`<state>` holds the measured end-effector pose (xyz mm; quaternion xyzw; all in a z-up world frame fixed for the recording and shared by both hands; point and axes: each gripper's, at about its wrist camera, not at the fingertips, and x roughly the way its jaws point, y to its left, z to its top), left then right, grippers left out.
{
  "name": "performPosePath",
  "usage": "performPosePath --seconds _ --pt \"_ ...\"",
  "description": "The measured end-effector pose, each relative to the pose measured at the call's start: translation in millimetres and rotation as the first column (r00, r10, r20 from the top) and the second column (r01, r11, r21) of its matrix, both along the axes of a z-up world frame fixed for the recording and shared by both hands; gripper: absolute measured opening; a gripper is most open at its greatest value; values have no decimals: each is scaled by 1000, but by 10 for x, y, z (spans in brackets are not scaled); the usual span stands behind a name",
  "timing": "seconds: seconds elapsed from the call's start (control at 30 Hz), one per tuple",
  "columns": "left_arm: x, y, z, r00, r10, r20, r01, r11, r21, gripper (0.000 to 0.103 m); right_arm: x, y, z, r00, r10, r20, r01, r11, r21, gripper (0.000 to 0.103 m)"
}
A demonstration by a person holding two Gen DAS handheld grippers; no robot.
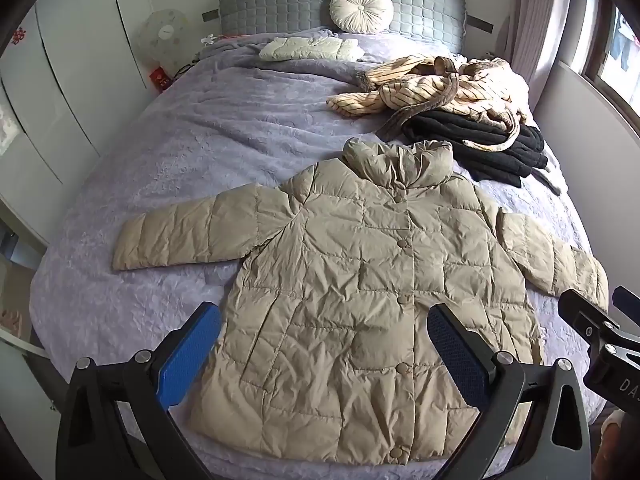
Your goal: Fold large clothes
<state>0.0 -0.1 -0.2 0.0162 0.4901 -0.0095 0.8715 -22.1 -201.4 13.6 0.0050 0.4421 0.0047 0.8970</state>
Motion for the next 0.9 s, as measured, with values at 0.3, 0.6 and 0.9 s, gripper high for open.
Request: performPosePath --seconds 0.3,0.6,0.9 --pt "-9 -21 5 1000 7 2 -7 1000 2 103 -17 31 13 1000 3 1 -3 1000 -1 103" --pt "-3 -15 6 1000 1 2 -1 1000 2 103 -14 -1 15 1000 1 -1 -1 1000 -1 103" --pt "3 -13 7 1000 2 1 -2 1000 0 103 -15 -3 23 1000 2 -2 -2 1000 -1 103"
